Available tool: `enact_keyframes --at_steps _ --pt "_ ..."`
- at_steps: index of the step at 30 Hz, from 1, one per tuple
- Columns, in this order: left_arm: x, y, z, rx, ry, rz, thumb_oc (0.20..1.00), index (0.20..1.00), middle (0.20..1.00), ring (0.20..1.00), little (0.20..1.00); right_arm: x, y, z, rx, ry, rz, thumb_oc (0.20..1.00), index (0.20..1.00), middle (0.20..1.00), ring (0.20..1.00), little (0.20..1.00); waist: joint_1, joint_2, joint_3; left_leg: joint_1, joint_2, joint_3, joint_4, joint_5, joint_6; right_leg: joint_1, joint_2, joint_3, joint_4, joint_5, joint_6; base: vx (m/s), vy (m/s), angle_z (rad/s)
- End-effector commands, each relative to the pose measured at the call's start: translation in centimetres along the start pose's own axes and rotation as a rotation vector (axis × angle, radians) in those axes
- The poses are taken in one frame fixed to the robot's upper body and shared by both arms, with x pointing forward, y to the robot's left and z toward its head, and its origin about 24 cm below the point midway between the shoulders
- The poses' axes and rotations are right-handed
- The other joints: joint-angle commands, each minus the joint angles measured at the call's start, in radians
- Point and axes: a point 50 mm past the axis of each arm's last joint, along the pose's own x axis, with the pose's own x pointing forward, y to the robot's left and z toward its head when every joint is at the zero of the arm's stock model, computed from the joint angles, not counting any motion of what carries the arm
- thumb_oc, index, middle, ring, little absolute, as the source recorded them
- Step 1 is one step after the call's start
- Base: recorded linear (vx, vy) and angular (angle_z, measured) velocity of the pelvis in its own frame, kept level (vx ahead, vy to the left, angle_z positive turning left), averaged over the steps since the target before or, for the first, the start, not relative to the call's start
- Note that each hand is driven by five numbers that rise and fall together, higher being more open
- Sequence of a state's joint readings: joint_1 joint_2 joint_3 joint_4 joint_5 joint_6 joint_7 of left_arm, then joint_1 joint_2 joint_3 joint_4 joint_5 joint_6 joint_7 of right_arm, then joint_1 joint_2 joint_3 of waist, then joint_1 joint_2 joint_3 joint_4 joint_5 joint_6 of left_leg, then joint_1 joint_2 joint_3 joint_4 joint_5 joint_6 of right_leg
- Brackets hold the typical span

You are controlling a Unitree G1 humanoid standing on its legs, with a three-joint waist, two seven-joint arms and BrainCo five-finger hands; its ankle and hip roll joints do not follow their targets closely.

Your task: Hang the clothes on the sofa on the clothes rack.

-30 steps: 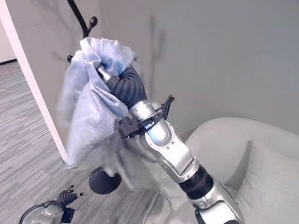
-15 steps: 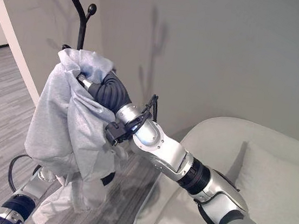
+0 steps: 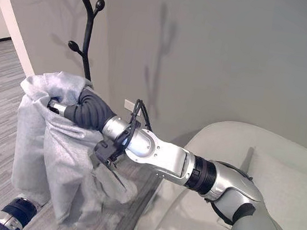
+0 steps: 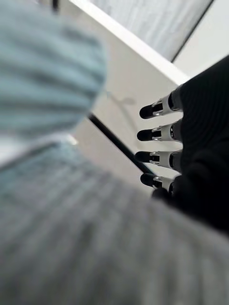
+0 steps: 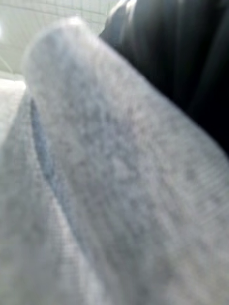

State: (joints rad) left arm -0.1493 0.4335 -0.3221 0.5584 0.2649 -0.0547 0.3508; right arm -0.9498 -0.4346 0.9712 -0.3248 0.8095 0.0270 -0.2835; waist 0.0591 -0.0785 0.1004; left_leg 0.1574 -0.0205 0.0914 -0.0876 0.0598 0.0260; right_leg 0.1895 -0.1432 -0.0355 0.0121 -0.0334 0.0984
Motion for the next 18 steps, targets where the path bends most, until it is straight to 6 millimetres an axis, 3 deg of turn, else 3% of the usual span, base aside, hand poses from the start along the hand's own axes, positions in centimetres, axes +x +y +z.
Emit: enact_keyframes --at_steps 1,2,3,5,6,10,12,13,18 --pt "1.3 -2.0 4.7 -0.02 -0.194 -0.099 1.0 1.0 1.0 1.0 1.0 1.4 -0.2 4.6 0.001 -0.223 0.012 0.2 0.2 0.2 0.2 0.2 0.0 0.037 -0.045 0.058 0.01 -0.027 0.009 -0.074 -0.074 -0.057 -0.039 0.021 0.033 0.139 -0.016 0.0 0.0 0.0" --pt "1.4 -2.1 4.7 -0.021 -0.195 -0.099 1.0 1.0 1.0 1.0 1.0 1.4 -0.2 4.6 0.001 -0.223 0.012 0.2 0.2 0.2 0.2 0.2 0.0 0.038 -0.045 0.058 0.01 -0.027 0.009 -0.074 -0.074 -0.056 -0.039 0.021 0.033 0.139 -0.016 0.01 0.042 0.0" --pt "0.7 -3.1 6.5 -0.065 -0.264 -0.161 1.0 1.0 1.0 1.0 1.0 2.0 -1.0 5.4 -0.004 -0.262 -0.022 0.2 0.2 0.2 0.2 0.2 -0.002 0.042 -0.049 0.06 0.013 -0.028 0.009 -0.074 -0.073 -0.054 -0.04 0.018 0.029 0.14 -0.015 0.0 0.0 0.0" --pt "0.7 -3.1 6.5 -0.065 -0.264 -0.161 1.0 1.0 1.0 1.0 1.0 2.0 -1.0 5.4 -0.004 -0.262 -0.021 0.2 0.2 0.2 0.2 0.2 -0.002 0.042 -0.049 0.06 0.013 -0.027 0.009 -0.074 -0.073 -0.053 -0.04 0.018 0.029 0.14 -0.015 0.0 0.0 0.0" --pt "0.4 -2.7 6.3 -0.083 -0.27 -0.146 1.0 1.0 1.0 1.0 1.0 2.4 -2.5 6.2 -0.013 -0.294 -0.102 0.2 0.2 0.2 0.2 0.2 0.002 0.051 -0.049 0.06 0.015 -0.029 0.01 -0.073 -0.073 -0.053 -0.038 0.014 0.025 0.139 -0.014 0.0 0.0 0.0" --pt "-0.3 -1.7 4.8 -0.085 -0.235 -0.12 1.0 1.0 1.0 1.0 1.0 2.5 -4.4 7.1 -0.011 -0.34 -0.19 0.2 0.2 0.2 0.2 0.2 0.009 0.052 -0.046 0.06 0.016 -0.03 0.014 -0.07 -0.074 -0.047 -0.037 0.012 0.02 0.137 -0.015 0.0 0.01 -0.02" --pt "-0.3 -1.7 4.8 -0.085 -0.235 -0.12 1.0 1.0 1.0 1.0 1.0 2.5 -4.4 7.1 -0.011 -0.341 -0.19 0.2 0.2 0.2 0.2 0.2 0.009 0.052 -0.046 0.06 0.016 -0.03 0.014 -0.07 -0.074 -0.047 -0.037 0.012 0.019 0.137 -0.015 0.0 0.005 -0.02" --pt "-0.7 -1.6 3.7 -0.06 -0.213 -0.129 1.0 1.0 1.0 1.0 1.0 2.9 -5.7 7.6 -0.016 -0.353 -0.247 0.2 0.2 0.2 0.2 0.2 0.016 0.053 -0.049 0.061 0.017 -0.031 0.016 -0.069 -0.075 -0.043 -0.039 0.009 0.019 0.136 -0.016 0.0 0.0 0.0" --pt "-0.9 -1.5 3.4 -0.056 -0.205 -0.133 1.0 1.0 1.0 1.0 1.0 3.0 -6.1 7.7 -0.015 -0.356 -0.262 0.2 0.2 0.2 0.2 0.2 0.017 0.055 -0.049 0.061 0.017 -0.031 0.016 -0.069 -0.075 -0.043 -0.04 0.006 0.019 0.136 -0.016 0.0 0.0 0.01"
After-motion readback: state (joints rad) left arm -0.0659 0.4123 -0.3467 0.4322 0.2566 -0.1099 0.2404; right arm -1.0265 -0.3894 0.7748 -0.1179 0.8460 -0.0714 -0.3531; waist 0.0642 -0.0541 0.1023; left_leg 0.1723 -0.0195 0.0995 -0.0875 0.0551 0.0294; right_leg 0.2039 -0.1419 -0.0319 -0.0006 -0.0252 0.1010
